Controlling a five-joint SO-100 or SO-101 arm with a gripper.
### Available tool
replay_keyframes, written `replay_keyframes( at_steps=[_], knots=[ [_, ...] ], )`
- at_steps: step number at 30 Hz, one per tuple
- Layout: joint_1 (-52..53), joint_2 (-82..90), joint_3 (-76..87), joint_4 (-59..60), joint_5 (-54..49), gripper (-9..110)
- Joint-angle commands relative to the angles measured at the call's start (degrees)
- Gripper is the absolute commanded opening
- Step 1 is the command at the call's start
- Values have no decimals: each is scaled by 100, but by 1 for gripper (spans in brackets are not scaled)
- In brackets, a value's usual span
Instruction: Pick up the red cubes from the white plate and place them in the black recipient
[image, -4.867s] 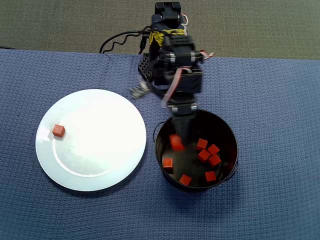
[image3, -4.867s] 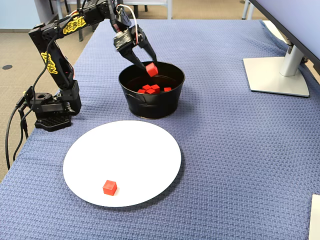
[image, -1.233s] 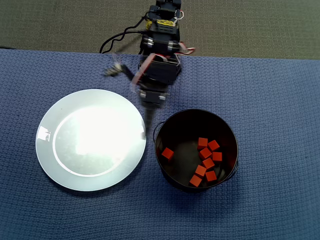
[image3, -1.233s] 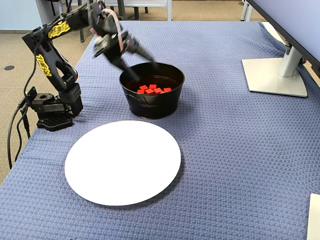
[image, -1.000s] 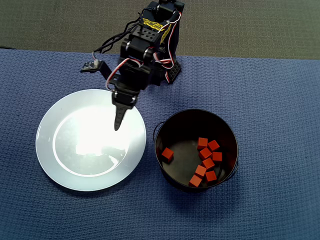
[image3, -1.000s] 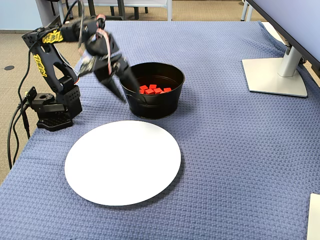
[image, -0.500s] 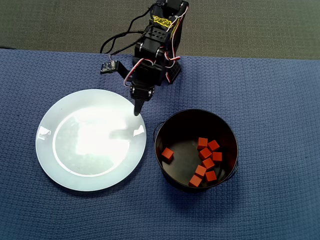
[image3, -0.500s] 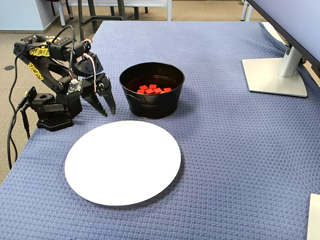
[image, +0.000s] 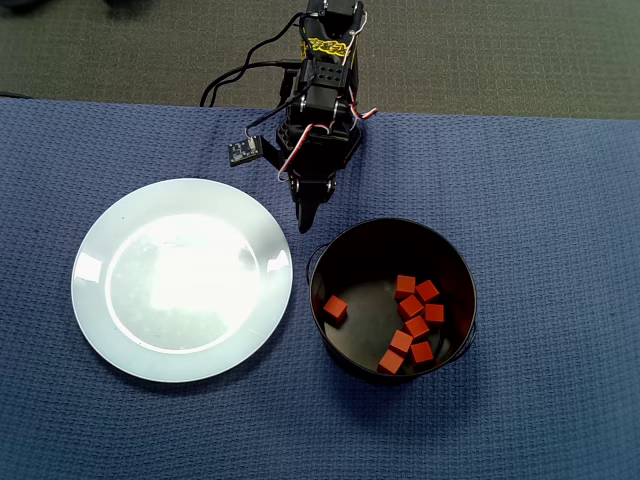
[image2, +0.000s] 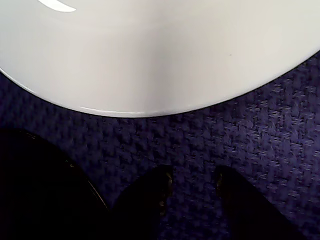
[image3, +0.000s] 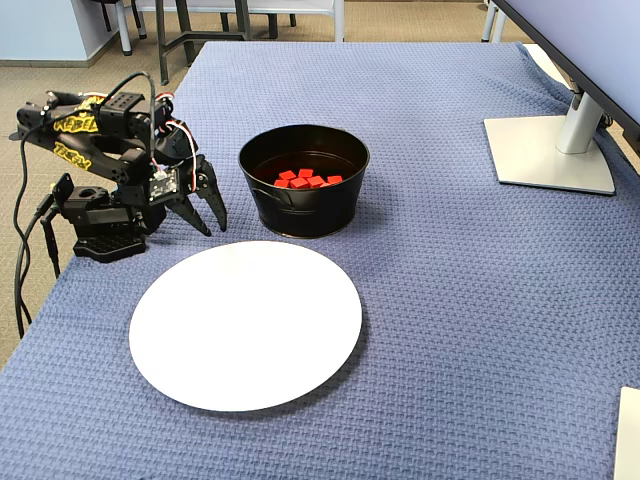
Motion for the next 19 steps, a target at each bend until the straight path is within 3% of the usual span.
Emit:
replay_keyframes(
  at_steps=[1,19],
  knots=[
    [-132,264,44,97,114,0],
    [-255,756,193,334,123,0]
  ],
)
